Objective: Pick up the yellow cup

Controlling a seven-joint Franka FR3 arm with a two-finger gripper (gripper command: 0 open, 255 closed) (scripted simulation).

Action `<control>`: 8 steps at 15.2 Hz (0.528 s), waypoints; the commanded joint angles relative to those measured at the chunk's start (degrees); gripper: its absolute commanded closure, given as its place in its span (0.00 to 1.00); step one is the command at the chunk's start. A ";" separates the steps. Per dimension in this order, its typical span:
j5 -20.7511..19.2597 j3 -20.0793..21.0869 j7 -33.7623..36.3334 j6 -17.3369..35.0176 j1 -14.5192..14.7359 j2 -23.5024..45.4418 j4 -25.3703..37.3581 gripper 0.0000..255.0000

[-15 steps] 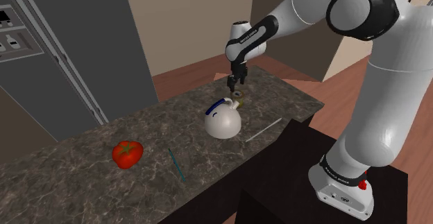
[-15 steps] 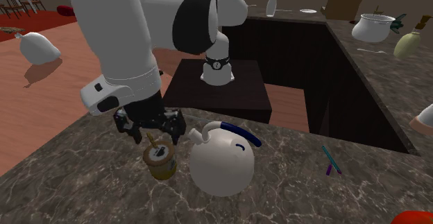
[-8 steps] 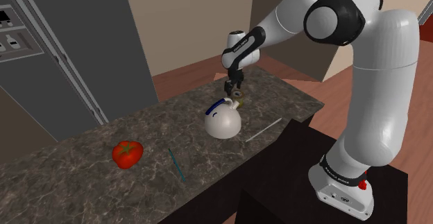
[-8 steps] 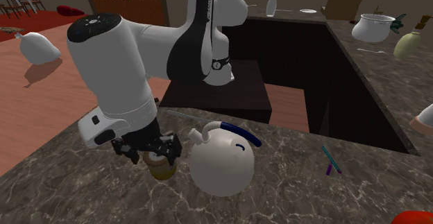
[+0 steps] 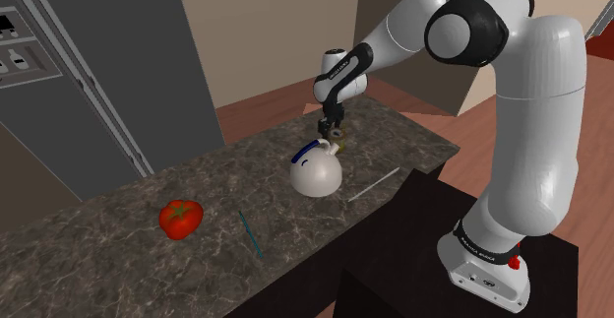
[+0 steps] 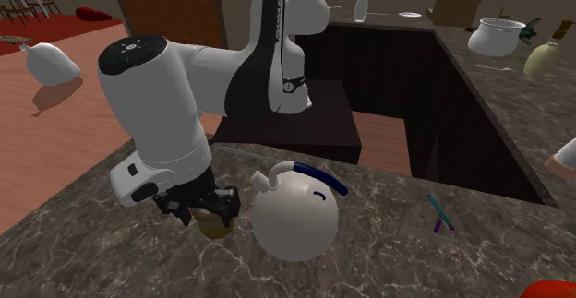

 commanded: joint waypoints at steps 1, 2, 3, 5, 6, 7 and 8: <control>0.00 0.00 0.00 0.02 0.00 0.04 -0.04 1.00; 0.00 0.00 -0.02 0.01 -0.01 0.04 -0.04 1.00; 0.00 0.00 0.00 0.01 0.00 0.03 -0.05 1.00; 0.00 0.00 -0.01 0.00 -0.01 0.02 -0.06 1.00; 0.00 0.00 -0.01 0.02 0.00 0.02 -0.08 1.00; 0.01 0.00 -0.03 -0.01 -0.02 0.07 0.01 1.00; -0.12 -0.08 0.06 -0.60 0.04 -0.50 0.03 1.00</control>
